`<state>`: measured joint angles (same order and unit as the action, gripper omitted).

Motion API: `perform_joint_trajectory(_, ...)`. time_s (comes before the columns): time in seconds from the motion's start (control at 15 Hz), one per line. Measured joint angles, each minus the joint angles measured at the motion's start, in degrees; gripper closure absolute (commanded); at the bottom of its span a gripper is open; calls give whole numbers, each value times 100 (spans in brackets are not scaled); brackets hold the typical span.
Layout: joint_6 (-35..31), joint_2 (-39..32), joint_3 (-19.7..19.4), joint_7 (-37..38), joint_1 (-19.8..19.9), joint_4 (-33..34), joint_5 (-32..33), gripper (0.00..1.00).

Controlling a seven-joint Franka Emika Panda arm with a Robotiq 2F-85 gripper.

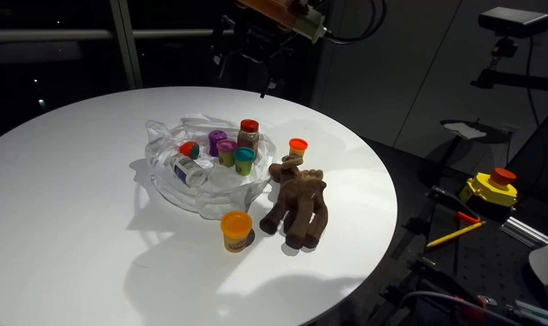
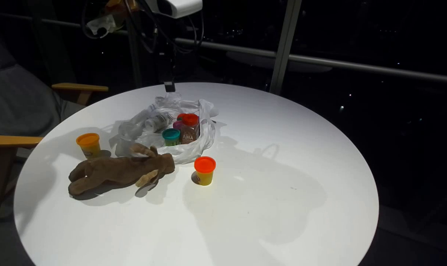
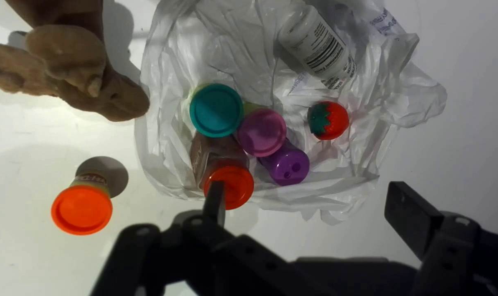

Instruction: Remove all the contents from the white plastic bag and put them on the table

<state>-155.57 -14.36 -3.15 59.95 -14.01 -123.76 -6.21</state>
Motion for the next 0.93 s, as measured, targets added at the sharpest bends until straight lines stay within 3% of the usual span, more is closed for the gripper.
perform_joint_trajectory(0.47, 1142, -653, -19, 422, 17, 815, 341, 0)
perform_joint_trajectory(0.93, 1305, -1172, -144, 528, 180, 1119, 353, 0)
